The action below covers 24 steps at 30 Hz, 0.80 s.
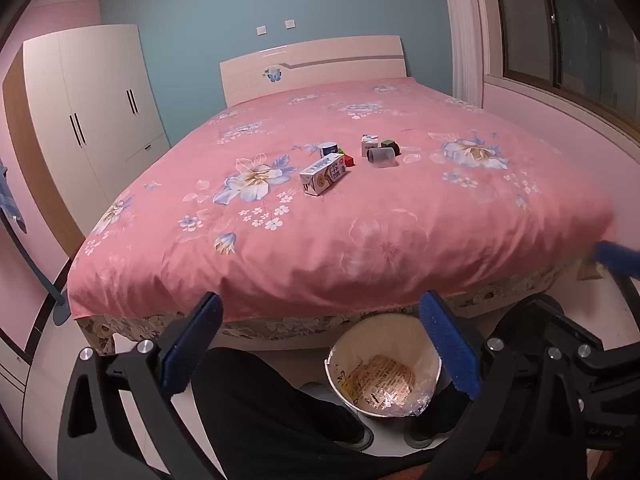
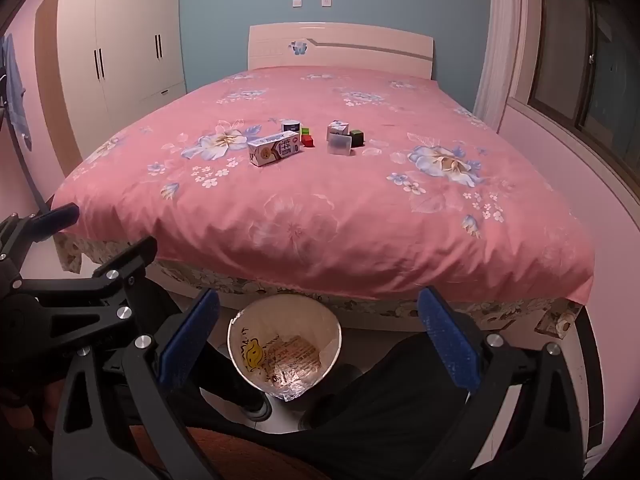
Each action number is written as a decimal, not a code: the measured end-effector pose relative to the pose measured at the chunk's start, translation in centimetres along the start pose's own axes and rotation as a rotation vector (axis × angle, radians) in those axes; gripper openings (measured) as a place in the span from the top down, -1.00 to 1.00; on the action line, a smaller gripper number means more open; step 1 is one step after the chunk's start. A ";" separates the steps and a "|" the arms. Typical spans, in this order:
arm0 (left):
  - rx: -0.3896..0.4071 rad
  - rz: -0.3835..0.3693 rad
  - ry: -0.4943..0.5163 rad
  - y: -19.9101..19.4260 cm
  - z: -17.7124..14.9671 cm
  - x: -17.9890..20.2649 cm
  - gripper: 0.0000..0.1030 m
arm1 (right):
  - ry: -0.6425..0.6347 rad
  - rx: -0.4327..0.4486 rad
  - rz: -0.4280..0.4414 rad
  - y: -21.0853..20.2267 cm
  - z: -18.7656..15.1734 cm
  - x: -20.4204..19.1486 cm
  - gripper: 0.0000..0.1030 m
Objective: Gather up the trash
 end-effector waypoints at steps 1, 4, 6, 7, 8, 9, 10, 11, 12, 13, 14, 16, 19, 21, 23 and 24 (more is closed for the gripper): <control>-0.001 0.000 0.001 0.0 0.0 0.0 -0.94 | 0.006 0.011 0.002 -0.1 0.1 0.0 -0.90; 0.002 0.001 0.001 -0.1 0.0 0.1 -0.94 | 0.010 0.010 0.007 -0.1 0.0 0.1 -0.90; -0.001 0.003 0.001 0.1 0.0 0.1 -0.94 | 0.007 0.003 0.007 0.0 0.0 0.0 -0.90; 0.000 0.004 0.002 0.0 0.0 0.1 -0.94 | 0.007 0.003 0.007 0.0 0.0 0.0 -0.90; 0.000 0.004 0.002 0.0 0.0 0.1 -0.94 | 0.006 0.002 0.006 0.0 0.0 0.0 -0.90; 0.000 0.005 0.002 0.0 0.0 0.1 -0.94 | 0.006 0.002 0.006 0.0 0.0 0.0 -0.90; -0.001 0.003 0.002 0.0 0.0 0.1 -0.94 | 0.009 0.003 0.008 0.0 0.0 0.1 -0.90; -0.002 0.004 0.003 0.1 -0.2 0.3 -0.94 | 0.009 0.001 0.009 0.0 0.0 0.1 -0.90; -0.001 0.004 0.003 0.0 -0.1 0.5 -0.94 | 0.009 0.002 0.011 0.0 -0.1 0.1 -0.90; -0.002 0.005 0.003 0.0 -0.1 0.5 -0.94 | 0.010 0.002 0.011 0.1 -0.1 0.0 -0.90; -0.004 0.008 0.004 0.1 -0.1 0.6 -0.94 | 0.009 -0.001 0.009 0.1 -0.1 0.0 -0.90; -0.007 0.004 0.002 0.1 -0.1 0.6 -0.94 | 0.010 -0.005 0.012 0.2 -0.2 0.0 -0.90; -0.008 0.000 0.000 -0.1 -0.2 0.4 -0.94 | 0.009 0.000 0.010 0.0 0.1 0.0 -0.90; -0.006 0.000 -0.002 0.0 -0.2 0.3 -0.94 | 0.009 0.004 0.008 0.2 0.3 -0.1 -0.90; -0.007 0.000 -0.003 0.2 -0.2 -0.1 -0.94 | 0.008 0.004 0.008 0.2 0.1 -0.1 -0.90; -0.005 0.000 -0.003 0.2 -0.2 -0.2 -0.94 | 0.008 0.004 0.008 0.3 0.1 0.0 -0.90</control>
Point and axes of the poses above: each gripper's, at about its wrist camera, not at the fingertips, and y roughly the way its jaws point, x to its right, z to its top, the point moved 7 cm from there along y, roughly the way its jaws point, and after that the axes turned 7 degrees about -y, right-handed, at the moved point
